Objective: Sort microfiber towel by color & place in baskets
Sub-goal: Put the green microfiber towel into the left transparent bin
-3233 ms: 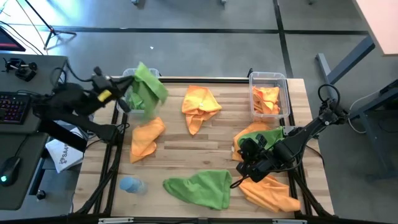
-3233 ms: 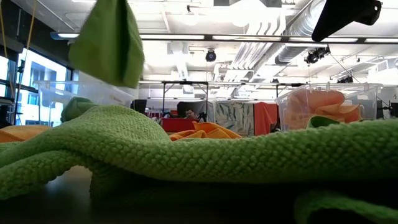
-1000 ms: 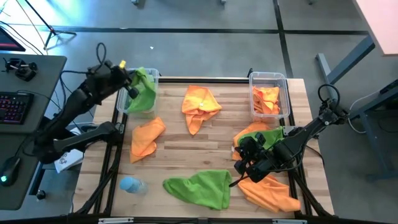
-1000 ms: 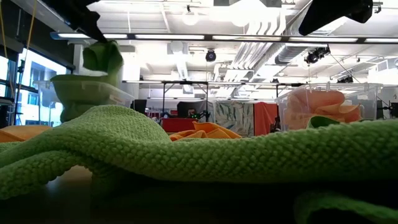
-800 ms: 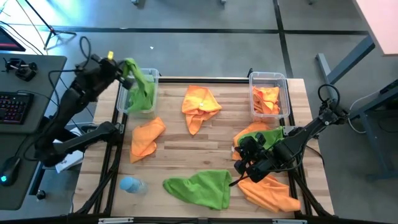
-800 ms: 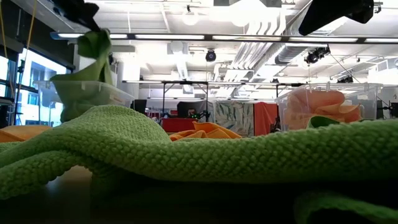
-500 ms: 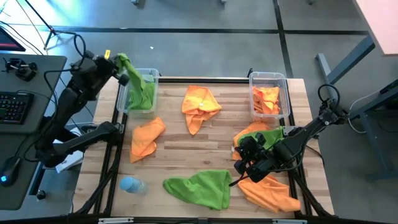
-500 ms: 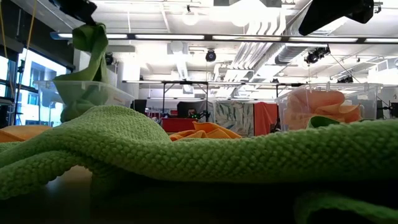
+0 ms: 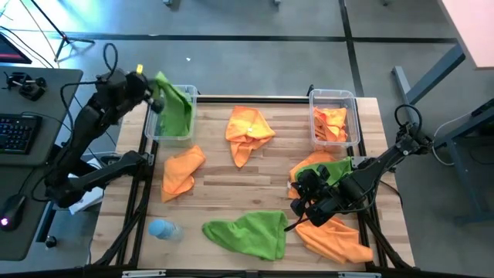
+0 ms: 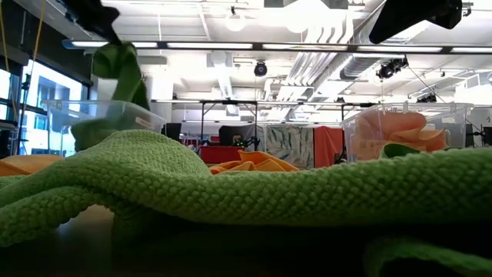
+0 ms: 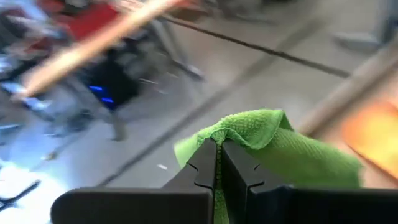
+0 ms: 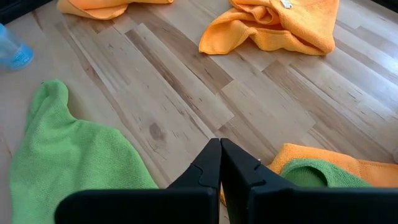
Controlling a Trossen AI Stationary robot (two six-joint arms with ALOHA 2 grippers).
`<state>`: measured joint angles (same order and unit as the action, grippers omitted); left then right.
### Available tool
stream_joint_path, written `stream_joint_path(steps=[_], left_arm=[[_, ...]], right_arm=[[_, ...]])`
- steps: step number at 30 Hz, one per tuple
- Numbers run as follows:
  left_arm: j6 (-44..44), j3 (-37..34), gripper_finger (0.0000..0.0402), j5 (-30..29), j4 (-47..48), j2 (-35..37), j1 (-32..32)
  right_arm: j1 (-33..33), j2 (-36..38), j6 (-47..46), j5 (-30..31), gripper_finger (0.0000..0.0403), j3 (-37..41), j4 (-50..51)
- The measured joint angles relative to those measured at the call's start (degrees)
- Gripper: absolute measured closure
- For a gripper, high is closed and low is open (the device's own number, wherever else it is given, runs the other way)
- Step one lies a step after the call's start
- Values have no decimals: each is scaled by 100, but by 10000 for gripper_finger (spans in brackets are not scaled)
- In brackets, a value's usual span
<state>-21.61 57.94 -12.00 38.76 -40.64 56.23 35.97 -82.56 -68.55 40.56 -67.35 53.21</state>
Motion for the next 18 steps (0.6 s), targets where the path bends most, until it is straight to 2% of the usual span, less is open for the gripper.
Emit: stream_joint_path(steps=[3,8,12,18], left_arm=[[-2,1,401,646,1052,37,2],[-286,1,401,1109,2155,-295,2],[-492,1,401,1287,2054,-813,-6],[-859,1,401,1082,1810,-1572,-132]], right_arm=[[1,0,-1,0,403,0,-65],[1,0,3,1,403,0,-80],[-19,0,40,2,403,0,-81],[-125,0,1,2,403,-2,-86]])
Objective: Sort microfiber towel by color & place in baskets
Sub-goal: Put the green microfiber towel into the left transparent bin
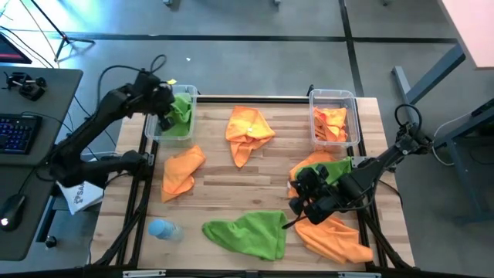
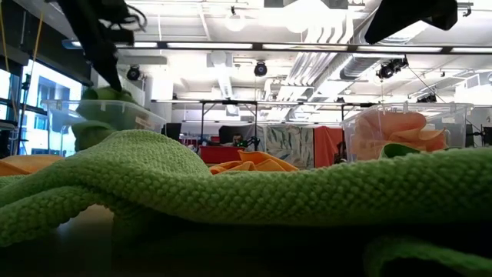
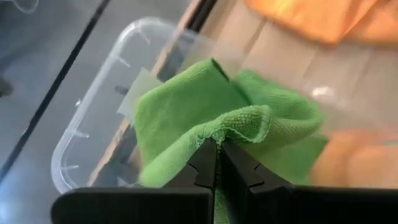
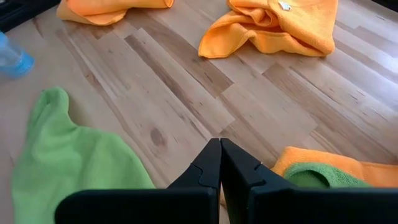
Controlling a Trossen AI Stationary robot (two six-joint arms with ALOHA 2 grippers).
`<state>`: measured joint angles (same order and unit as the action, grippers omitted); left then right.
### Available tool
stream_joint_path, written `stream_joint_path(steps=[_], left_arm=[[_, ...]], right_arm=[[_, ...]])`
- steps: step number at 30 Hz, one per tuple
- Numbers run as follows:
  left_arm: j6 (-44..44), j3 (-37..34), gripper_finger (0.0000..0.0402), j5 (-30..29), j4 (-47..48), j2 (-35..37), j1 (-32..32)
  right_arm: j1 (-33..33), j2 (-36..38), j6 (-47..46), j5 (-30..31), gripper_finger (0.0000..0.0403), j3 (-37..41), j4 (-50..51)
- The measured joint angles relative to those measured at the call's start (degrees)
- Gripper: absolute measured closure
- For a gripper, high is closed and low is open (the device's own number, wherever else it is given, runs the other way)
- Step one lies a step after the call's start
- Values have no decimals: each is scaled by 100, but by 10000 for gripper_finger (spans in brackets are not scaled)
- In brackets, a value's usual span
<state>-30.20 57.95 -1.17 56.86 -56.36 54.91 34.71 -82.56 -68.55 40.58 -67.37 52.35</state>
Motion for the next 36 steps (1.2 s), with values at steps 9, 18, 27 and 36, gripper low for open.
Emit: stream_joint_path(steps=[9,18,27,36], left_arm=[[-136,0,401,-1149,-121,-1373,-442],[84,0,401,-1352,-461,-2508,-334],[9,-618,401,-699,-1112,-2415,264],[367,-1051,399,-220,-1462,-2407,333]], right_arm=[[-174,0,-1,-9,403,0,-72],[-288,0,-3,-28,403,0,-361],[-288,0,-198,-46,403,0,-427],[-328,0,-195,249,403,0,-358]])
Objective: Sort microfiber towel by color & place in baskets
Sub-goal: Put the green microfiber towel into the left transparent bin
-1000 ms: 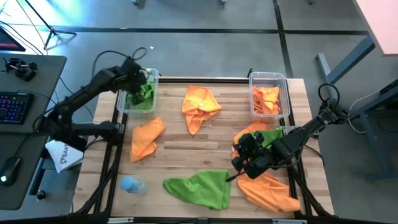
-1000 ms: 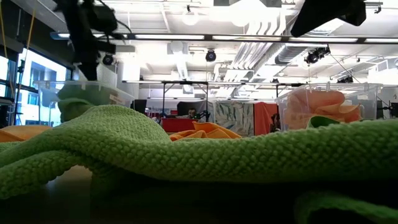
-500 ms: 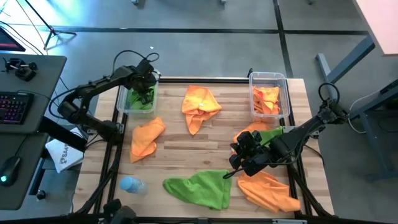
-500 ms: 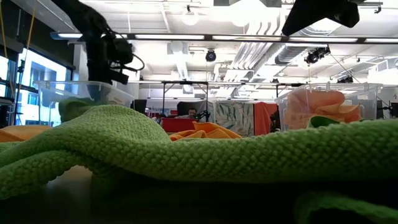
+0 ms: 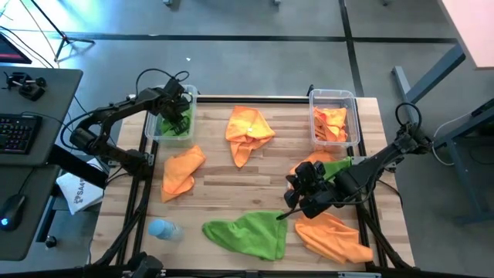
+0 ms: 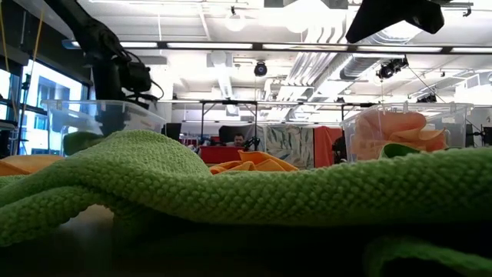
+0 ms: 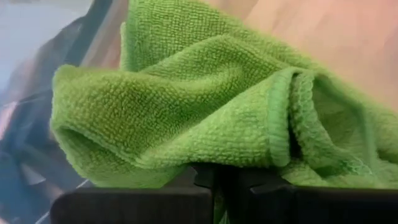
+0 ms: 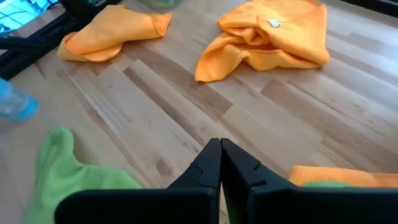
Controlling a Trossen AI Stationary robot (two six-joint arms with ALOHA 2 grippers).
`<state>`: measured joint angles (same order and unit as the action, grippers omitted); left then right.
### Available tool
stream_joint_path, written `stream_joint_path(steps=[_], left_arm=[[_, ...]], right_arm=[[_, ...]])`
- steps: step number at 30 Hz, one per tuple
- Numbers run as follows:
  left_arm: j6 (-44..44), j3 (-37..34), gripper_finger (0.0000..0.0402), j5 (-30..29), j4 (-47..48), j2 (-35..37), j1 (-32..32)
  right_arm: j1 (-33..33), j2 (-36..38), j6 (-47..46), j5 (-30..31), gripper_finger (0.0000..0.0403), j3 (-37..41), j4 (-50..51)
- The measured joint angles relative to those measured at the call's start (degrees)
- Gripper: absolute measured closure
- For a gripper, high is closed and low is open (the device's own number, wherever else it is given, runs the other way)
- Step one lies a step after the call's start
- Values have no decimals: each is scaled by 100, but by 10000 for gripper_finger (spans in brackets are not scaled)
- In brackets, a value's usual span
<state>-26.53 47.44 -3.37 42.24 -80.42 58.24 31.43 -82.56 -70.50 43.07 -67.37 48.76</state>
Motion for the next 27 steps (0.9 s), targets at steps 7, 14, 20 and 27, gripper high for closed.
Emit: stream_joint_path(steps=[7,14,20,27], left_arm=[[527,-4,365,178,-239,0,0],[549,-4,310,288,-198,0,-9],[786,-4,290,323,161,391,-59],[995,-4,289,112,753,1591,-59]], right_arm=[[-227,0,44,1,403,0,23],[-409,0,44,-6,403,0,23],[-444,0,46,-13,403,0,23],[-444,0,173,-13,403,0,27]])
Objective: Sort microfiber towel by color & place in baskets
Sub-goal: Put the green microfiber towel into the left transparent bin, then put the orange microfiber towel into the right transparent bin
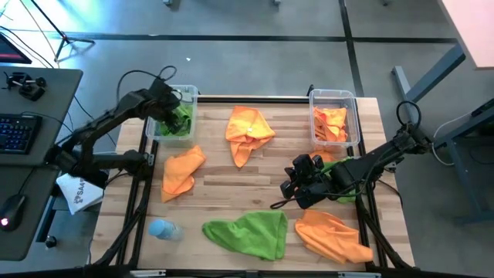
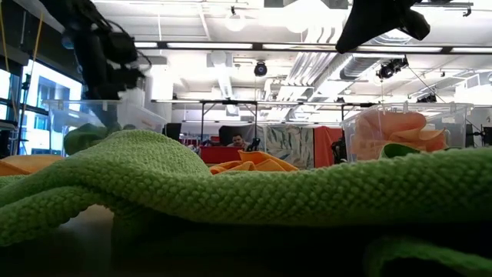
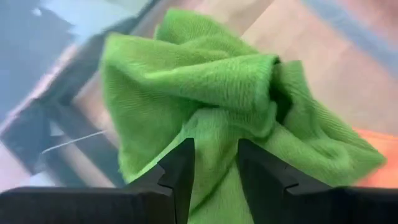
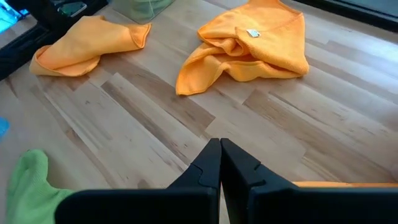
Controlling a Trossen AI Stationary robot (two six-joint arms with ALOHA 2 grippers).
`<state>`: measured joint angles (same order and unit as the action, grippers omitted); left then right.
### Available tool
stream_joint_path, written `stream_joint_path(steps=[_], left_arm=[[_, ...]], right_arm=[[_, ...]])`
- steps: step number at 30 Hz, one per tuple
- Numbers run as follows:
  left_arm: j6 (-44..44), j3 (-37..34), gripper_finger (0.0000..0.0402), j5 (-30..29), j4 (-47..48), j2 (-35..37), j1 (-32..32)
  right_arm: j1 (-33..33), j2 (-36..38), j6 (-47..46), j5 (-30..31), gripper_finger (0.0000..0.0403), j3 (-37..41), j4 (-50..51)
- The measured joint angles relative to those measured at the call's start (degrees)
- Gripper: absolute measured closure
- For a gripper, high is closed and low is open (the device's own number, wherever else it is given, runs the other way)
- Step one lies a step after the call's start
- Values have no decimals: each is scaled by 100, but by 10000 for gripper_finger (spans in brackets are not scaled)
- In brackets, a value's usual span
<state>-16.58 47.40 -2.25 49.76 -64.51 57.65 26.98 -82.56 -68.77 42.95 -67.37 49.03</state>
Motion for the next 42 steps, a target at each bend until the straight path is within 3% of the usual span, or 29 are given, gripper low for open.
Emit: stream_joint_path(steps=[9,14,22,30,37,42], left_arm=[[165,0,289,182,45,1136,-2],[526,0,294,923,11,1377,-225],[1147,0,340,1018,-551,1380,-1938],[1906,0,395,206,-1320,1270,-3545],[2658,0,401,-94,-1424,1107,-4496],[3022,0,401,-370,-1789,975,-5285]], right_arm=[[-1,0,26,149,403,0,1],[0,0,24,163,403,0,1],[-127,0,151,163,403,0,1],[-229,0,628,-16,403,0,2],[-227,0,1811,-160,403,0,-23],[-227,0,1890,-394,403,0,-61]])
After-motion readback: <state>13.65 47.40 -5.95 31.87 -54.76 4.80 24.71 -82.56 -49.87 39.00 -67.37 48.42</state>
